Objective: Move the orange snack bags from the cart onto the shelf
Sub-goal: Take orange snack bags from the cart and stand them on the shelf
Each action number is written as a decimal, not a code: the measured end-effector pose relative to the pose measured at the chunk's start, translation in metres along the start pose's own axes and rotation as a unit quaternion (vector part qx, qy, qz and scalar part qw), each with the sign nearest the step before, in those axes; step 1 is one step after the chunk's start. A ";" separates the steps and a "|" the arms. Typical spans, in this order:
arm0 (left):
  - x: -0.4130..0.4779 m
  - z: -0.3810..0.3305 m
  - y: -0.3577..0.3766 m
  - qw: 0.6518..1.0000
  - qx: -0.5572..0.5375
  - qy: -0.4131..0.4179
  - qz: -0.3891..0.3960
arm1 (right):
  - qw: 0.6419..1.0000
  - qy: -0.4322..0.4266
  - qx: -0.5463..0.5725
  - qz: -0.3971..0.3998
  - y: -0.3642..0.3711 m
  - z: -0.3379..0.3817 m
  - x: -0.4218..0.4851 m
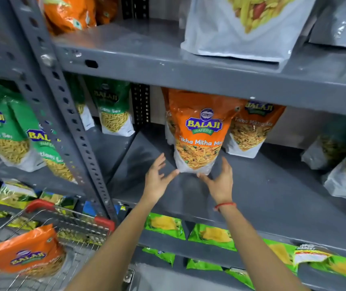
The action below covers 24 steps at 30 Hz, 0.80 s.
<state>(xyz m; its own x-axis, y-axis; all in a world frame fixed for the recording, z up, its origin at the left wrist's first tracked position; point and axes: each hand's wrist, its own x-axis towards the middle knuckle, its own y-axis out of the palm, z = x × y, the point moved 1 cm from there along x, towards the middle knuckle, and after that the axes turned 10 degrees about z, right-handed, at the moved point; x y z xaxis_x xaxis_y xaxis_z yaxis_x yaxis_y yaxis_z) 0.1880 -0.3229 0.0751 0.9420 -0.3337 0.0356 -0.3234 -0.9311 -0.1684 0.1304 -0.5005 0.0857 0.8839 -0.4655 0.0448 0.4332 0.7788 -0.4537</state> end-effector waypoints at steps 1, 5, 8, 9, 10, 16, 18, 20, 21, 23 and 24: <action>-0.018 0.003 -0.010 1.000 0.002 0.008 -0.011 | 0.999 -0.021 0.007 -0.026 0.008 0.004 -0.018; -0.094 0.027 -0.065 0.998 0.022 -0.013 -0.055 | 0.993 -0.118 0.018 0.020 0.066 0.033 -0.085; -0.142 0.052 -0.117 0.993 0.021 -0.061 -0.104 | 0.973 -0.156 0.017 0.168 0.121 0.056 -0.120; -0.157 0.063 -0.137 0.989 0.028 -0.074 -0.129 | 0.962 -0.165 0.004 0.216 0.142 0.063 -0.131; -0.170 0.072 -0.155 0.984 0.038 -0.088 -0.152 | 0.951 -0.171 -0.011 0.256 0.160 0.068 -0.138; -0.246 0.142 -0.257 0.939 0.090 -0.185 -0.277 | 0.867 -0.150 -0.125 0.458 0.274 0.091 -0.177; -0.262 0.163 -0.280 0.926 0.094 -0.221 -0.292 | 0.856 -0.143 -0.149 0.474 0.302 0.097 -0.182; -0.268 0.179 -0.297 0.913 0.109 -0.256 -0.300 | 0.847 -0.151 -0.179 0.476 0.326 0.107 -0.178; -0.272 0.188 -0.305 0.907 0.116 -0.271 -0.301 | 0.835 -0.160 -0.195 0.489 0.342 0.111 -0.179; -0.272 0.202 -0.316 0.904 0.115 -0.291 -0.291 | 0.810 -0.169 -0.228 0.513 0.363 0.112 -0.175; -0.269 0.206 -0.319 0.906 0.109 -0.297 -0.283 | 0.792 -0.172 -0.282 0.514 0.369 0.106 -0.172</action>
<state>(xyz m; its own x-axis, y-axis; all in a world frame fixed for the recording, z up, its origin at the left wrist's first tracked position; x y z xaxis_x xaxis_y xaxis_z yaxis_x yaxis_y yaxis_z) 0.0557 0.0942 -0.0840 0.8543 0.3863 -0.3479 0.1912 -0.8558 -0.4807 0.1564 -0.0888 0.0048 0.7560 0.5102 -0.4100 -0.6078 0.3147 -0.7291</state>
